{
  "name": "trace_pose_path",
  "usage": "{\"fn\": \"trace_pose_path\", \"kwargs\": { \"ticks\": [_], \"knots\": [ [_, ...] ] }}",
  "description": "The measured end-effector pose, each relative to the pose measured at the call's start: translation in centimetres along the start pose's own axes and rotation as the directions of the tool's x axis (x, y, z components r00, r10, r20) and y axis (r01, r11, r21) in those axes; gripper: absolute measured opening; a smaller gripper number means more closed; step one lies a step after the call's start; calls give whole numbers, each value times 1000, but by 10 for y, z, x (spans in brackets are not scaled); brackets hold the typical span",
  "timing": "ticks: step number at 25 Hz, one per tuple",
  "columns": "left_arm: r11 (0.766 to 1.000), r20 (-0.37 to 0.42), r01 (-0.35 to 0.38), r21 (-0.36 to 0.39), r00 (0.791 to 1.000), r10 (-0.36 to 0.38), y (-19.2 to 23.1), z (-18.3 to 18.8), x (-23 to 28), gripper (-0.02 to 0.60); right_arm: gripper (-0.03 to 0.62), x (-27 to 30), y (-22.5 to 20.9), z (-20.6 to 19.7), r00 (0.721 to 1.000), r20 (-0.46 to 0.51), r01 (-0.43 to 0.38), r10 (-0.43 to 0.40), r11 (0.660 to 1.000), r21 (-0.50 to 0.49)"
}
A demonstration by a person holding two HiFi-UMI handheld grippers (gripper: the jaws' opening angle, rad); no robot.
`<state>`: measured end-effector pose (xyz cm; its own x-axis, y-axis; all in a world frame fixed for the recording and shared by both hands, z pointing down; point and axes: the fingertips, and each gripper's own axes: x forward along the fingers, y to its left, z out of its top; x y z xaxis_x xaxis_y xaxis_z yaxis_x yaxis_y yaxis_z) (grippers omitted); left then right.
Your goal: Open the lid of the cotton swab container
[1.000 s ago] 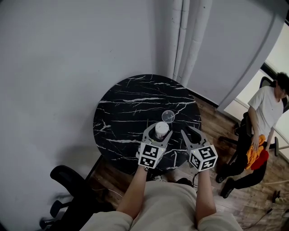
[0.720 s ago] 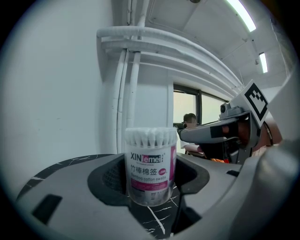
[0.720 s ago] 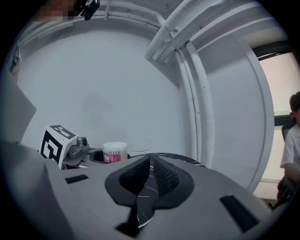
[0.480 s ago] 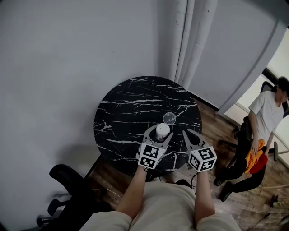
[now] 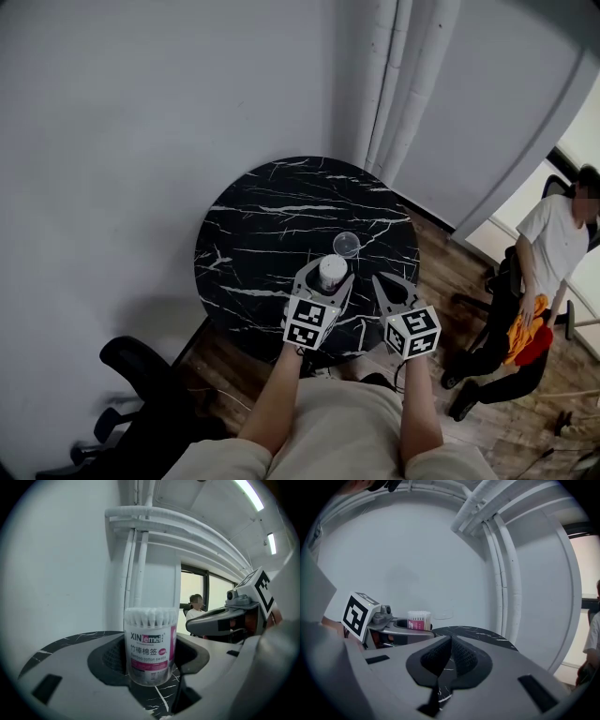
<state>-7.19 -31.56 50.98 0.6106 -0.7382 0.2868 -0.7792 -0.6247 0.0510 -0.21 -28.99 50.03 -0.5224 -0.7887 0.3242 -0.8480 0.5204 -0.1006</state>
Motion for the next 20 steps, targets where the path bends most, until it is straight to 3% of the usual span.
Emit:
{"fn": "trace_pose_path", "kwargs": {
  "ticks": [7, 20],
  "knots": [
    [1000, 2, -4, -14, 1000, 4, 1, -4, 2, 264, 34, 0, 1, -11, 999, -39, -10, 9, 1000, -14],
    [999, 1, 40, 7, 999, -40, -10, -3, 5, 264, 34, -8, -3, -11, 1000, -11, -20, 21, 998, 55]
  ]
}}
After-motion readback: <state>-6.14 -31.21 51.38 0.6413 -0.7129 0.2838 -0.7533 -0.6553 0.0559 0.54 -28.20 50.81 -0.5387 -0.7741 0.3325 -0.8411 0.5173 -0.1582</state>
